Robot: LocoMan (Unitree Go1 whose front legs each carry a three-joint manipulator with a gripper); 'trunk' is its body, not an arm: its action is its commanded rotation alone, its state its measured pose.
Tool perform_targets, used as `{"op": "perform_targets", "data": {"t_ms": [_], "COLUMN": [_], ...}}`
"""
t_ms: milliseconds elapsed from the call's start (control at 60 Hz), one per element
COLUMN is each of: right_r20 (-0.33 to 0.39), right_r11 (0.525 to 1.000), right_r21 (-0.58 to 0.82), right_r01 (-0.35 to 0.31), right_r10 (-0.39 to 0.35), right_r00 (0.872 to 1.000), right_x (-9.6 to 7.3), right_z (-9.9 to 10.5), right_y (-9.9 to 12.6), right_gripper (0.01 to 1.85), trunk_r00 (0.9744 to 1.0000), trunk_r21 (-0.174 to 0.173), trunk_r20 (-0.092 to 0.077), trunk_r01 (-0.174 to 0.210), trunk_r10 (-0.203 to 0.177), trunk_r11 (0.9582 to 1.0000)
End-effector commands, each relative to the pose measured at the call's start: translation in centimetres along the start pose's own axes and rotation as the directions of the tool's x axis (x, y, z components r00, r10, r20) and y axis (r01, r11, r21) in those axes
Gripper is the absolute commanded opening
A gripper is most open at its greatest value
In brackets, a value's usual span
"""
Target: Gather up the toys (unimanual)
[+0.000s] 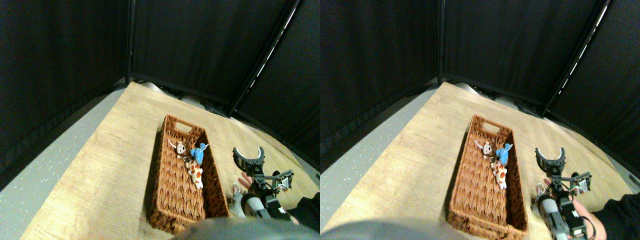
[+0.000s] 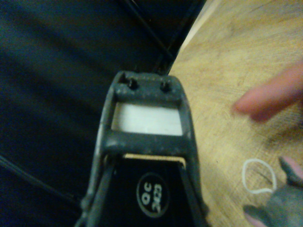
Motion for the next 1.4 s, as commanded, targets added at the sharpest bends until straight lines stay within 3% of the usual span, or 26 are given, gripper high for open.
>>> {"op": "perform_targets", "data": {"t_ms": [17, 100, 200, 517, 667, 933, 1133, 1400], "right_r20": [0.02, 0.038, 0.008, 0.025, 0.034, -0.007, -0.023, -0.05], "right_r11": [0.999, 1.0, 0.998, 0.995, 0.988, 0.978, 0.96, 0.946], "right_r21": [-0.02, 0.01, 0.049, 0.095, 0.144, 0.196, 0.23, 0.239], "right_r01": [-0.046, -0.028, -0.026, 0.016, 0.054, 0.078, 0.163, 0.218], "right_r10": [0.046, 0.027, 0.026, -0.018, -0.059, -0.078, -0.161, -0.212], "right_r00": [0.999, 0.999, 1.0, 1.0, 0.998, 0.997, 0.987, 0.976], "right_x": [0.1, -0.5, -1.2, -2.0, -2.6, -3.1, -4.1, -4.9], "right_z": [2.4, 2.6, 2.6, 2.4, 1.9, 1.2, 0.1, -0.9], "right_y": [-0.4, -1.2, -2.2, -4.7, -5.3, -5.9, -7.8, -9.6], "right_gripper": [0.58, 0.58, 0.59, 0.67, 0.81, 0.81, 0.75, 0.79], "trunk_r00": [0.9991, 0.9989, 0.9987, 0.9992, 0.9994, 0.9997, 0.9996, 0.9994], "trunk_r21": [0.021, 0.028, 0.03, 0.017, 0.008, -0.008, -0.016, -0.019], "trunk_r20": [-0.014, -0.018, -0.023, -0.021, -0.023, -0.022, -0.022, -0.027], "trunk_r01": [0.04, 0.044, 0.046, 0.033, 0.024, 0.007, -0.016, -0.023], "trunk_r10": [-0.04, -0.043, -0.046, -0.033, -0.024, -0.007, 0.015, 0.022], "trunk_r11": [0.999, 0.9987, 0.9985, 0.9993, 0.9997, 0.9999, 0.9997, 0.9996]}}
